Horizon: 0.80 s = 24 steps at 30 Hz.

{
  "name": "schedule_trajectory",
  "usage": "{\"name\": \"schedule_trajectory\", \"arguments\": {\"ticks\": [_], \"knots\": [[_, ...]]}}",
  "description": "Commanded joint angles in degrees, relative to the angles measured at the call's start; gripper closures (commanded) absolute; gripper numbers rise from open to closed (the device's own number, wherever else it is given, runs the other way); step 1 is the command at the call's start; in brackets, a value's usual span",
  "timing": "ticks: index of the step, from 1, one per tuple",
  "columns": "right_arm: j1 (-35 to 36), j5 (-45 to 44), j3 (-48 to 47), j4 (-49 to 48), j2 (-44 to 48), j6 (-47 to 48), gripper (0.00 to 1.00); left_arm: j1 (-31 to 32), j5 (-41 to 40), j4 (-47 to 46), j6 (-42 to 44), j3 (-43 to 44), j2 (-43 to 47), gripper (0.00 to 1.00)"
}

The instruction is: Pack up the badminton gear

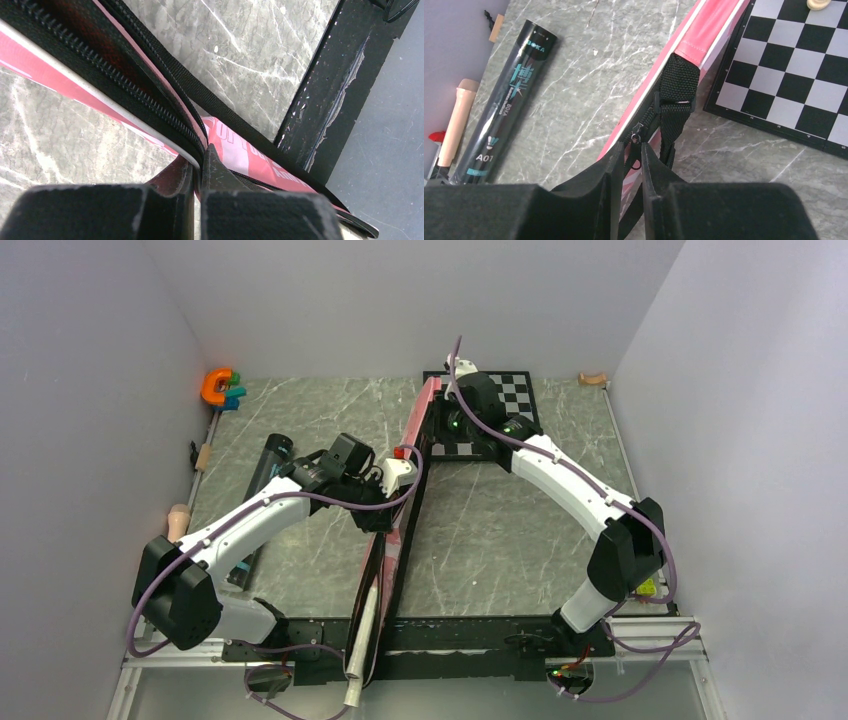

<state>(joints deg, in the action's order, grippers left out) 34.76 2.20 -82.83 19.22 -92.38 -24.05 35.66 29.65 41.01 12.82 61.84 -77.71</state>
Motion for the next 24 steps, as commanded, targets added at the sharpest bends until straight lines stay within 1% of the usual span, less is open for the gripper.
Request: {"name": "schedule_trajectory", "arguments": {"ticks": [1,5,13,24], "knots": [[-0.38,1.00,0.34,-2.50,0.53,-1.40,0.79,-0.03,2.77,-1.86,2.39,0.97,2.91,1.00],[-0.57,0.97,0.15,-1.94,0.07,-1.43,0.83,-0.08,2.68,-1.94,2.30,0.82,3.13,1.00],[-0.60,2.32,0.59,-2.15,0.16,-1.99,1.00,-0.20,2.52,-1.99,2.22,0.73,3.34,1.00],[-0.06,6.36,7.42,-4.63,4.69,-6.56,1.00,-0.31,2.30,-1.97,1.95,1.14,2.98,1.00]]}}
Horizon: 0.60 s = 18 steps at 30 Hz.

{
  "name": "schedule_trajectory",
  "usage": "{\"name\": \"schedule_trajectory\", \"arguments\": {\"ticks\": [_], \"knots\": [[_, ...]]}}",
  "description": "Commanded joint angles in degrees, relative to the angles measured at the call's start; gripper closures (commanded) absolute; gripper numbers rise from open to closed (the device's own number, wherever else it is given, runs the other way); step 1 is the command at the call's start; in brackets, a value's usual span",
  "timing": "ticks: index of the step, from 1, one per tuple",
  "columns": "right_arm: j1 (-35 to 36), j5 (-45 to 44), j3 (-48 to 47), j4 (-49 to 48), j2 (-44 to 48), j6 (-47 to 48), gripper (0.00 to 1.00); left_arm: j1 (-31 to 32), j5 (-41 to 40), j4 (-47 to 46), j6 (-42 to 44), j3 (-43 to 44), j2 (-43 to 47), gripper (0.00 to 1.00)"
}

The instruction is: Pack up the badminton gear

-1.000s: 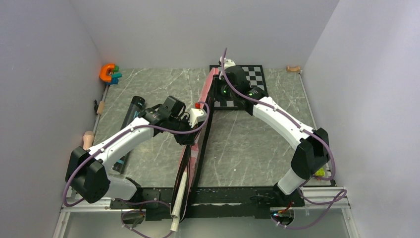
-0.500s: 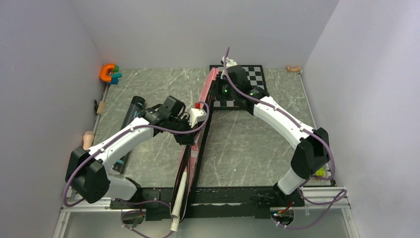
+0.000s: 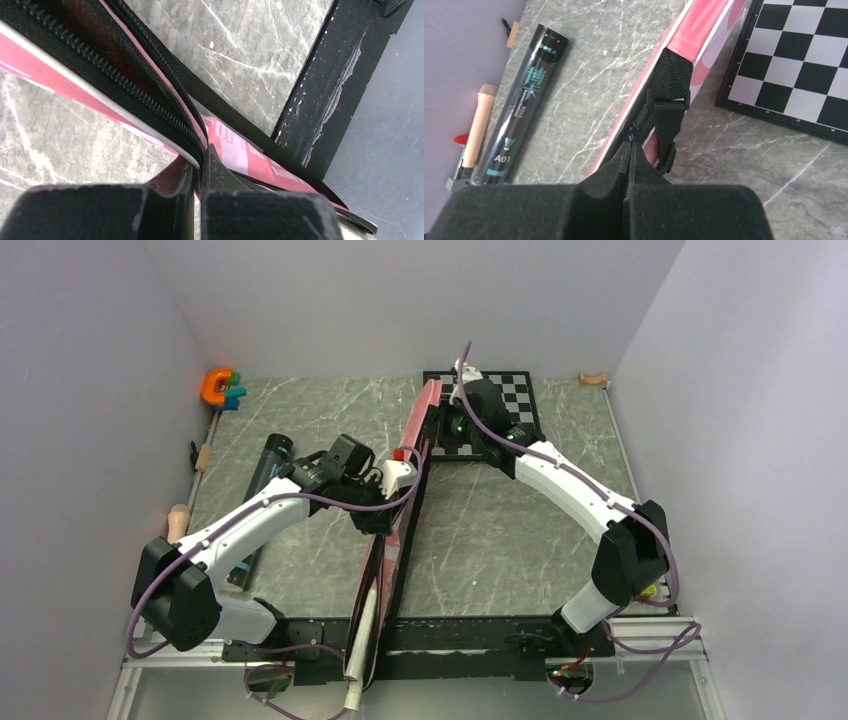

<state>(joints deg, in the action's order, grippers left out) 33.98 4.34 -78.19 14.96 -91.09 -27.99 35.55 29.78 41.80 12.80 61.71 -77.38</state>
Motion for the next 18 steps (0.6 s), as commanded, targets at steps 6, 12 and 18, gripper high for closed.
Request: {"name": "schedule_trajectory", "arguments": {"ticks": [6,12,18], "knots": [[1.67,6.92,7.07,-2.65,6.79,-5.59,1.00,-0.22,2.17,-2.81,1.98,1.21,2.75,1.00],[3.63,9.06,10.30,-4.22,9.36,-7.85,1.00,-0.22,2.06,-2.69,1.97,1.64,2.37,1.00],[8.05,9.71,12.46,-4.67,10.81,-9.59,1.00,-0.31,1.89,-2.58,1.91,2.07,2.14,1.00]]}}
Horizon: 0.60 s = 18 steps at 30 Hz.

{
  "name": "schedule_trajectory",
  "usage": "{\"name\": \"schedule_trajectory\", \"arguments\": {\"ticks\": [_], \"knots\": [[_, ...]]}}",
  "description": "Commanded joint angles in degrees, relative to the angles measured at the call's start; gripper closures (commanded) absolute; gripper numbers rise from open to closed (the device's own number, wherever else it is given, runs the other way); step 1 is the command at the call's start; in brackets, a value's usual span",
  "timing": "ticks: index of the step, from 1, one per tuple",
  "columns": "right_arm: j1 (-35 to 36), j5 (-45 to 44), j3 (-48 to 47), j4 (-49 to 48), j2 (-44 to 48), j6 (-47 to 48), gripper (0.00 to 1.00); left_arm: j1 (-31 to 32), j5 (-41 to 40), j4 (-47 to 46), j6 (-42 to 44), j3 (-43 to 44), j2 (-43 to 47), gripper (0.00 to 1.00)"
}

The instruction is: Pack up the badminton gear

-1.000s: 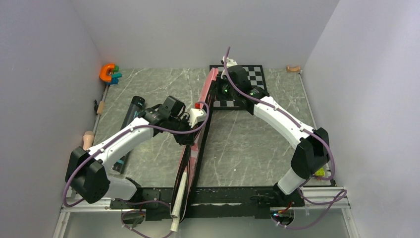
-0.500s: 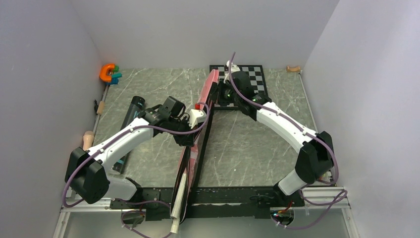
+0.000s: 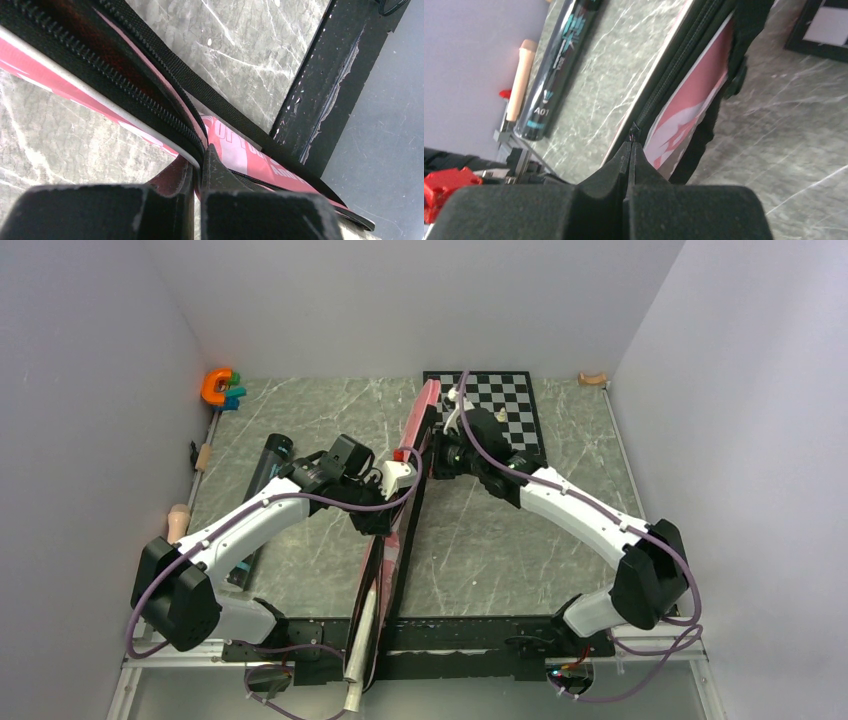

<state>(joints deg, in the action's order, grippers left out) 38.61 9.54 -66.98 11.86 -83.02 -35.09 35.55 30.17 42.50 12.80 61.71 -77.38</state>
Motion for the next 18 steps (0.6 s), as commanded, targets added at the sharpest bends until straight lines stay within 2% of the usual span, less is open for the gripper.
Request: {"name": "schedule_trajectory", "arguments": {"ticks": [1,9,18], "knots": [[4.01,4.74,1.67,-1.72,2.95,-2.89,1.00,-0.35,1.39,-3.30,1.86,2.03,2.15,1.00],[7.72,9.02,3.79,-2.86,3.20,-5.13,1.00,-0.96,-0.70,-4.59,0.38,2.55,2.13,1.00],[11.08,10.14,2.53,-1.12,2.24,-5.97,0.98,-5.82,-2.70,-8.28,-4.67,6.35,0.55,1.00]]}}
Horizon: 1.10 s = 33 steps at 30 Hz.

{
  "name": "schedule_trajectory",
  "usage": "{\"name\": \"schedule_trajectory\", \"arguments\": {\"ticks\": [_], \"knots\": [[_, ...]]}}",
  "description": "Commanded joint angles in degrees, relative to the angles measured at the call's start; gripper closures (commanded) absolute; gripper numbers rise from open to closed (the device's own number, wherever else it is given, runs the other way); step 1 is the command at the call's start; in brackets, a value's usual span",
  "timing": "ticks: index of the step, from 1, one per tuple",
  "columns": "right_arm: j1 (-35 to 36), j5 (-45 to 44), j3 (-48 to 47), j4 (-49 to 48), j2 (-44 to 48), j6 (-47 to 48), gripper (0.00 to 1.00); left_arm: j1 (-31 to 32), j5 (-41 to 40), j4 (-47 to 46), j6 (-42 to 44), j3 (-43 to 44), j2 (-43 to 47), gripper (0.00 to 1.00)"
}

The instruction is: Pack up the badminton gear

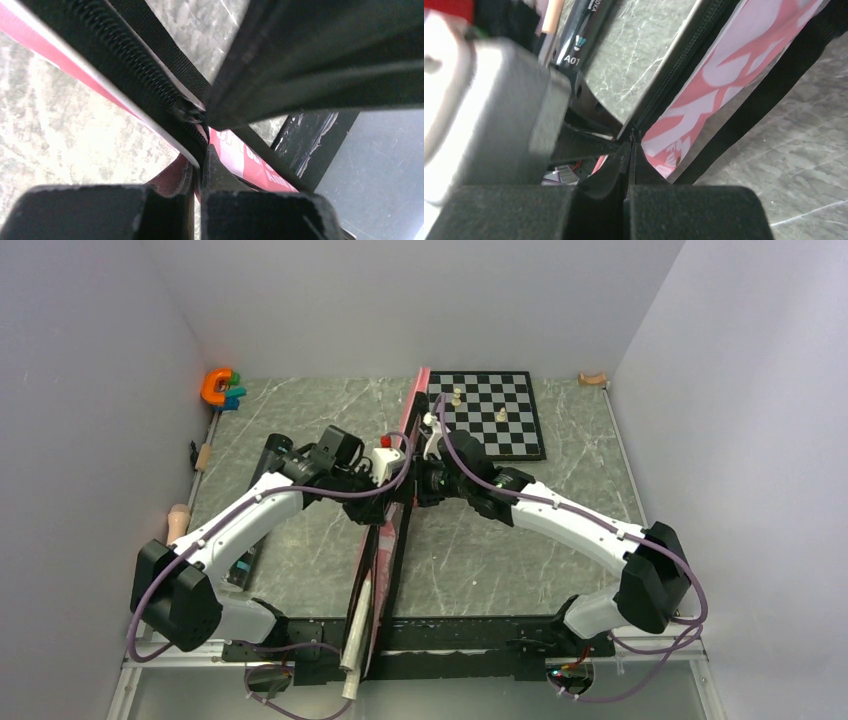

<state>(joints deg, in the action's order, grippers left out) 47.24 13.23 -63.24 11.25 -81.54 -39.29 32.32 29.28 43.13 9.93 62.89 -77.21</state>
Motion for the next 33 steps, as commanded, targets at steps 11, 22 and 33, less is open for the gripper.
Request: {"name": "schedule_trajectory", "arguments": {"ticks": [11,22,33], "knots": [[2.38,-6.69,0.50,-0.18,9.31,-1.05,0.40,-6.13,-1.21,-10.15,-8.14,8.94,-1.25,1.00],[8.54,-25.70,-6.99,10.89,5.39,8.96,0.25,-11.74,-1.58,-12.04,-20.31,15.50,-3.88,1.00],[15.66,-35.66,-17.80,8.96,-9.10,18.65,0.20,-11.85,1.30,-12.96,-25.80,15.28,-4.89,1.00]]}}
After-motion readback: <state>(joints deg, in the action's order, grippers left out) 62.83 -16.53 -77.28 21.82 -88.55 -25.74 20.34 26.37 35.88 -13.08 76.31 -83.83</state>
